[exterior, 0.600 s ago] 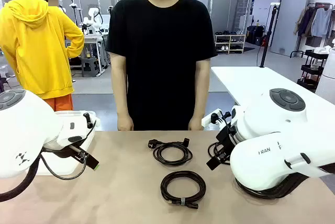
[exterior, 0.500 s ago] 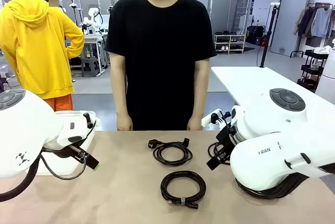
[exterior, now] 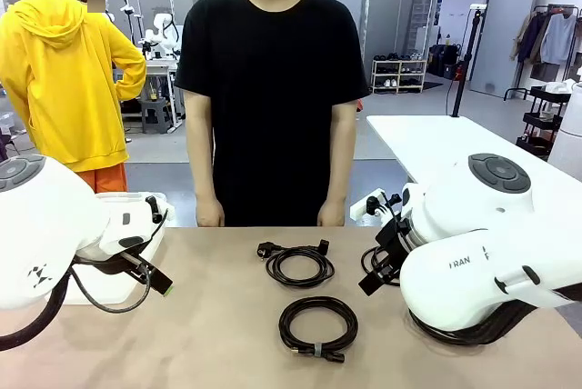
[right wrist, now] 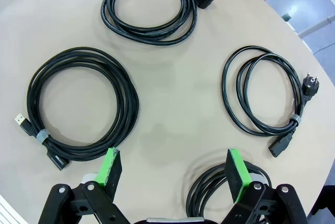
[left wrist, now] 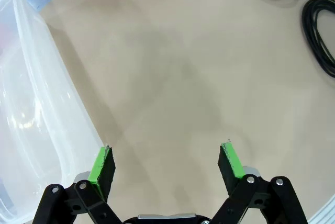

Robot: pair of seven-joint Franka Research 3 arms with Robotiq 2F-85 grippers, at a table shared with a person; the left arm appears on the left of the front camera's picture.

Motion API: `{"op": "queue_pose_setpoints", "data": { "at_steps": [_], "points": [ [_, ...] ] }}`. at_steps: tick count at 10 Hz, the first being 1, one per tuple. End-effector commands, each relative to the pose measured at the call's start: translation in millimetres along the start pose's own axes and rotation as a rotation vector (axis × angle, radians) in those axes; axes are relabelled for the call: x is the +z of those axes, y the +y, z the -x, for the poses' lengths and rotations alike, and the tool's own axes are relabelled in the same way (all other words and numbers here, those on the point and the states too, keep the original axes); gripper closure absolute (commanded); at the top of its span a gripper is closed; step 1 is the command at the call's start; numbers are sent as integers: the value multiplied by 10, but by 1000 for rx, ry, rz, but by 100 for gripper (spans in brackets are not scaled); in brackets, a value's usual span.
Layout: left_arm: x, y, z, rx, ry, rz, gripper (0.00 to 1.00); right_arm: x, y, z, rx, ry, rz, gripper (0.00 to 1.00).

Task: Organize and store the cables.
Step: Place the Power Cable into the Organizing box.

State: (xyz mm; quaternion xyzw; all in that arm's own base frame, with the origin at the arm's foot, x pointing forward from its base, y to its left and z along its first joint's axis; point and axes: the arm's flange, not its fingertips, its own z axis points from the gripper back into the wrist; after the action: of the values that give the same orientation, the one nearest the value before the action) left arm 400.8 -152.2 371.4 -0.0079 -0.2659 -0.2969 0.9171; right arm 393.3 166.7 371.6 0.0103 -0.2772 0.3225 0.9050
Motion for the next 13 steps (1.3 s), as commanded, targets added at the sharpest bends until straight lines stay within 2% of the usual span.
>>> {"op": "queue_pose_setpoints", "data": {
  "at_steps": [1, 3, 4, 5, 6, 7, 8, 9, 10, 11, 12, 13],
  "points": [
    [0, 12, 3, 3, 0, 0, 0, 0, 0, 0, -2, 0, -1, 0],
    [0, 0, 0, 0, 0, 0, 0, 0, 0, 0, 0, 0, 0, 0],
    [354, 138, -194, -52, -11, 26, 0, 377, -181, -219, 32, -6, -110, 0],
    [675, 333, -280, -97, 33, 32, 0, 587, -446, -287, 65, 21, -154, 0],
    [1014, 530, -318, -105, 11, 147, 0, 807, -706, -307, 111, 30, -195, 0],
    [1327, 688, -267, -166, -12, 298, 0, 1011, -925, -294, 125, -9, -251, 0],
    [1613, 875, -113, -223, -8, 386, 0, 1234, -1114, -213, 151, -56, -313, 0],
    [1831, 992, 59, -253, -43, 444, 0, 1425, -1236, -75, 169, -86, -345, 0],
    [2011, 1053, 262, -263, -117, 480, 0, 1607, -1368, 126, 122, -117, -336, 0],
    [2132, 1086, 512, -267, -171, 472, 0, 1809, -1454, 389, 98, -180, -353, 0],
    [2237, 1139, 843, -202, -220, 441, 0, 2005, -1481, 783, 50, -271, -360, 0],
    [2295, 1182, 1109, -161, -269, 422, 0, 2117, -1525, 1147, -5, -312, -341, 0]
  ]
}}
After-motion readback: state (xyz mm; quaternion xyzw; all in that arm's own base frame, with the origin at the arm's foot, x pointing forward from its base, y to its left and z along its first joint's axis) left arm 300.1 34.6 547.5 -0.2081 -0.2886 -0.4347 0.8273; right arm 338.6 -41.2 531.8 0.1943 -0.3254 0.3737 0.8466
